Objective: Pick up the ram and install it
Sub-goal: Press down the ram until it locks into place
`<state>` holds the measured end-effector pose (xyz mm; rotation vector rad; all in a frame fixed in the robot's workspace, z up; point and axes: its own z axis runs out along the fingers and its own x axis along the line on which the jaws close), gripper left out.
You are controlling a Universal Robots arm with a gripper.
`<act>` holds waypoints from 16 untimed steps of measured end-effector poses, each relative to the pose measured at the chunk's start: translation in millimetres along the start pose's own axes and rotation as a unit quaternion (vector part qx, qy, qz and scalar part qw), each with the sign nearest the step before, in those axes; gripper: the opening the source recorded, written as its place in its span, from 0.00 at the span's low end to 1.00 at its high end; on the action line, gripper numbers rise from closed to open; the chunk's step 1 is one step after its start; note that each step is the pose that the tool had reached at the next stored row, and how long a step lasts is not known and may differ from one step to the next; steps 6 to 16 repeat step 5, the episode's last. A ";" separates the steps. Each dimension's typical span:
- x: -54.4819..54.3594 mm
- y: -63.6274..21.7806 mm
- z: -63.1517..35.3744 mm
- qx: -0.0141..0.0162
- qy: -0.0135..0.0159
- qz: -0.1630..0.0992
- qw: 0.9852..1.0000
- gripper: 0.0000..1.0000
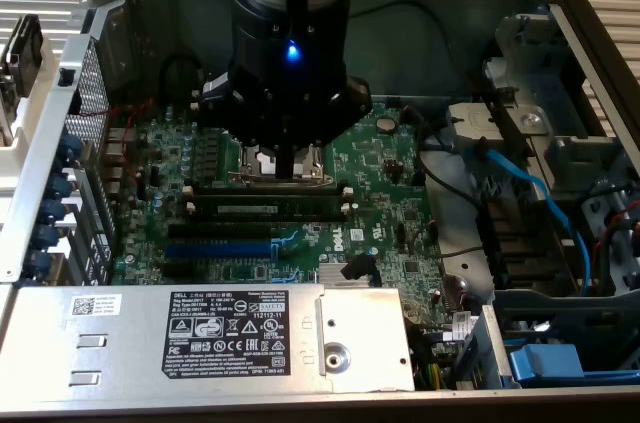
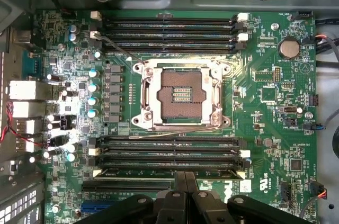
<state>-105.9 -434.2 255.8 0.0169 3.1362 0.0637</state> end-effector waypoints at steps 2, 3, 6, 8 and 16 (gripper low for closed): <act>-0.1 -0.1 0.0 0.000 0.000 0.000 1.000 0.10; 0.0 -0.1 0.0 0.000 0.000 0.000 1.000 0.10; 0.0 -0.1 0.0 0.000 0.000 0.000 1.000 0.10; 0.0 -0.1 0.0 0.000 0.000 0.000 1.000 0.10; 0.0 -0.1 0.0 0.000 0.000 0.000 1.000 0.10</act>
